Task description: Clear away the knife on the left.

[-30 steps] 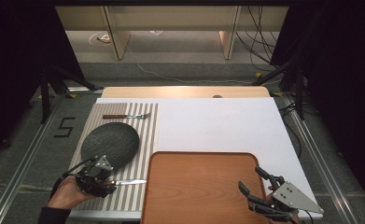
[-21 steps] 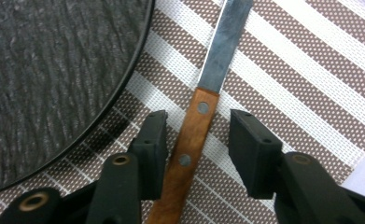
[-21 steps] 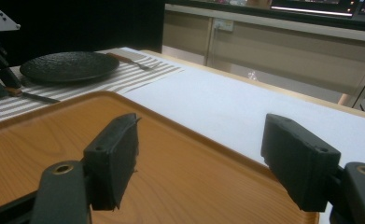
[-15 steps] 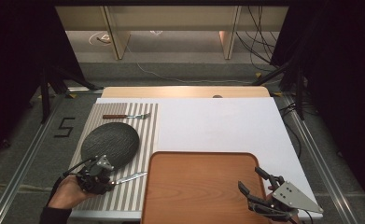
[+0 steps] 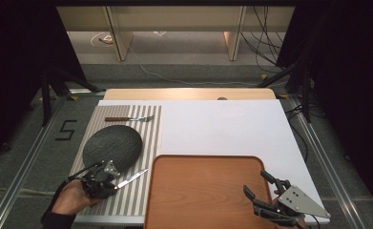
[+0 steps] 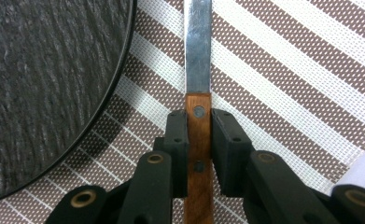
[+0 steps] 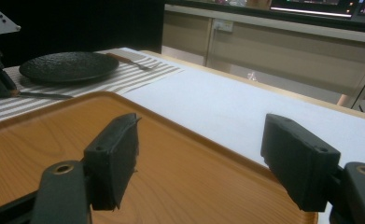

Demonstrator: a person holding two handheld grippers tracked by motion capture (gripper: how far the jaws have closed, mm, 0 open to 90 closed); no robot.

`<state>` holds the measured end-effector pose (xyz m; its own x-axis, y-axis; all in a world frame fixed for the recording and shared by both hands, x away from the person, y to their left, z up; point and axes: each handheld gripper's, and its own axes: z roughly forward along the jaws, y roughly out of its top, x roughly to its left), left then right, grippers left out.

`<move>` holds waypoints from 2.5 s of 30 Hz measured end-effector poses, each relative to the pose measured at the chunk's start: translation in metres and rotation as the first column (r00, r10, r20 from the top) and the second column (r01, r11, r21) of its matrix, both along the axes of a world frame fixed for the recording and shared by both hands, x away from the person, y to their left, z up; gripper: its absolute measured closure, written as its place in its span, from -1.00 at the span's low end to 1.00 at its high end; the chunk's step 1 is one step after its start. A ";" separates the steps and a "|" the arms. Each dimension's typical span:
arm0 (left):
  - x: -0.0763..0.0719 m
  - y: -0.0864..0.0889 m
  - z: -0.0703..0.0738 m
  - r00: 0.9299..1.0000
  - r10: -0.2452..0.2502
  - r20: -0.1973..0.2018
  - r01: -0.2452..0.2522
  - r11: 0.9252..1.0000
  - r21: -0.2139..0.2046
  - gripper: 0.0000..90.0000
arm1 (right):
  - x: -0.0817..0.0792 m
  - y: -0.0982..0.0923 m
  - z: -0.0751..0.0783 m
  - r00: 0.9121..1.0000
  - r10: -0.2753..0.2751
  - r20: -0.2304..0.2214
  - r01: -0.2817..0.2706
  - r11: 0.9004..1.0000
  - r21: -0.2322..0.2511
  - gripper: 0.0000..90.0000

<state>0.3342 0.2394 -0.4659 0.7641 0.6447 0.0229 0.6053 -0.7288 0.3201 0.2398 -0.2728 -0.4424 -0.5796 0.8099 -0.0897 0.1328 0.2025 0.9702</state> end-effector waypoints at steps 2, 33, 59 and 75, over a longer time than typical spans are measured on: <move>0.001 0.003 0.000 1.000 0.002 -0.004 -0.002 1.000 -0.018 0.71 | 0.000 0.000 0.000 1.000 -0.001 0.001 0.001 1.000 0.003 -0.36; -0.020 0.014 0.055 0.987 0.104 0.119 -0.028 0.857 -0.514 0.71 | 0.000 0.000 0.000 1.000 0.000 -0.001 0.000 1.000 -0.004 -0.36; -0.030 -0.032 0.053 0.990 0.044 0.137 0.054 0.767 -0.639 0.71 | 0.000 -0.001 0.000 1.000 -0.002 0.000 0.002 1.000 -0.002 -0.36; -0.032 -0.068 0.040 0.996 -0.013 0.090 0.067 0.774 -0.630 0.71 | 0.000 0.000 0.000 1.000 0.001 0.001 -0.001 1.000 -0.001 -0.36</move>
<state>0.3018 0.1717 -0.4257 0.8025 0.5035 -0.3202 0.5347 -0.3686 0.7604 0.2401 -0.2731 -0.4423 -0.5805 0.8092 -0.0907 0.1318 0.2032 0.9702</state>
